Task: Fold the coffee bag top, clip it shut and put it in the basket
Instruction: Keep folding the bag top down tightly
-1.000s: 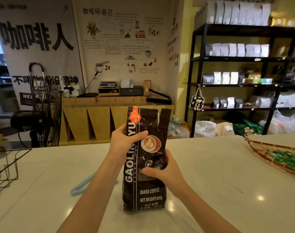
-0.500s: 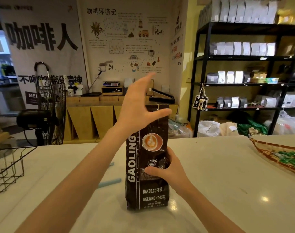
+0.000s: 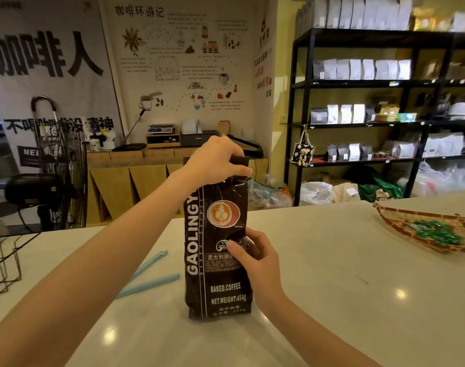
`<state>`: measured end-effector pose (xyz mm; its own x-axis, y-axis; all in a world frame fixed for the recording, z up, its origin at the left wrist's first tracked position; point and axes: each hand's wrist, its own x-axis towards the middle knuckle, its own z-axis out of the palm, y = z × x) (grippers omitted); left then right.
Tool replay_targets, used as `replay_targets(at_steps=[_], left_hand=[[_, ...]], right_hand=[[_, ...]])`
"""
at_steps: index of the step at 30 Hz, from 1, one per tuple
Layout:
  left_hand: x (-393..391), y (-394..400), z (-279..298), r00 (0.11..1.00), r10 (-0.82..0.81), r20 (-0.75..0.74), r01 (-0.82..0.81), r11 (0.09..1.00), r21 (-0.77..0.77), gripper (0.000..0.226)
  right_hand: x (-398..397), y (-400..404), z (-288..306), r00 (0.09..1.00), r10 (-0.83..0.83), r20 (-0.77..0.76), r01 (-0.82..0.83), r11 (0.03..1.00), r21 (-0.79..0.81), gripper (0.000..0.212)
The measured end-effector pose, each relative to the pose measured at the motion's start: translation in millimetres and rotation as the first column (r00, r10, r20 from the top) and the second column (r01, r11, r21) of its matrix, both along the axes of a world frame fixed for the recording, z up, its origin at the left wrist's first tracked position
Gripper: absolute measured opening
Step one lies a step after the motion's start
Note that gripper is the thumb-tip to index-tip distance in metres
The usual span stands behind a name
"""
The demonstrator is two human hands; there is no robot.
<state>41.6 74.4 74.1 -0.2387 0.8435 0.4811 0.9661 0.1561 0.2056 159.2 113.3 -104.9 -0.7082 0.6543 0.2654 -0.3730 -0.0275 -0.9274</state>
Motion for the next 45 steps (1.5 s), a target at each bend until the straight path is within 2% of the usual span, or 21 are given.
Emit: replay_targets(at_steps=[4,13,16,20,22,27,29,35,38,42,44,45], left_hand=[[-1.2,0.2,-3.1,0.999,-0.002,0.033,0.000,0.999,0.045,0.019],[-16.9,-21.7,-3.6,0.979,0.018,0.205,-0.062,0.976,0.211,0.025],[-20.0,-23.5,-9.9,0.988,0.056,0.145,-0.097,0.952,0.291,0.027],[-13.7,-17.6,-22.6,0.996,0.081,-0.041,-0.061,0.933,0.355,0.030],[-11.1,-15.0,-23.7,0.996,0.066,-0.068,-0.038,0.938,0.345,0.030],[-4.7,-12.8,-16.5,0.996,0.006,-0.086,0.018,0.959,0.282,0.030],[-0.1,-11.5,-13.3,0.994,-0.021,-0.107,0.050,0.961,0.272,0.029],[-6.5,-10.6,-12.1,0.999,-0.032,0.020,0.025,0.955,0.294,0.031],[-2.8,-9.3,-8.7,0.998,-0.035,0.058,0.020,0.970,0.241,0.026],[2.9,-8.6,9.4,0.998,-0.044,0.055,0.040,0.997,0.071,0.028],[4.2,-6.7,14.9,0.995,-0.061,0.077,0.061,0.998,-0.001,0.029],[4.5,-5.4,17.0,0.994,-0.056,0.096,0.061,0.997,-0.044,0.030]], right_hand=[[-1.4,2.3,-0.3,1.000,-0.004,-0.019,0.002,0.996,-0.086,0.029],[-4.6,0.3,5.2,0.995,0.097,0.007,-0.095,0.989,-0.110,0.044],[-7.3,-4.7,4.6,0.998,0.057,-0.025,-0.059,0.995,-0.086,0.037],[-5.3,-11.9,-0.5,0.999,-0.027,-0.027,0.027,0.999,-0.030,0.031],[-2.8,-8.4,2.1,0.999,-0.041,-0.033,0.040,0.999,-0.012,0.029],[-2.2,6.8,18.5,0.996,0.081,-0.040,-0.080,0.997,0.014,0.028],[-4.8,7.8,21.5,0.996,0.080,-0.028,-0.080,0.997,0.003,0.028],[-6.3,12.7,17.8,0.994,0.093,-0.053,-0.100,0.984,-0.150,0.013],[-7.9,16.4,17.4,0.991,0.134,-0.030,-0.136,0.982,-0.129,0.029],[-9.0,32.6,23.0,0.951,0.309,-0.008,-0.306,0.937,-0.169,0.069],[-7.9,36.3,22.8,0.908,0.416,0.041,-0.408,0.903,-0.135,0.074],[-7.4,37.0,21.8,0.895,0.442,0.063,-0.433,0.894,-0.112,0.070]])
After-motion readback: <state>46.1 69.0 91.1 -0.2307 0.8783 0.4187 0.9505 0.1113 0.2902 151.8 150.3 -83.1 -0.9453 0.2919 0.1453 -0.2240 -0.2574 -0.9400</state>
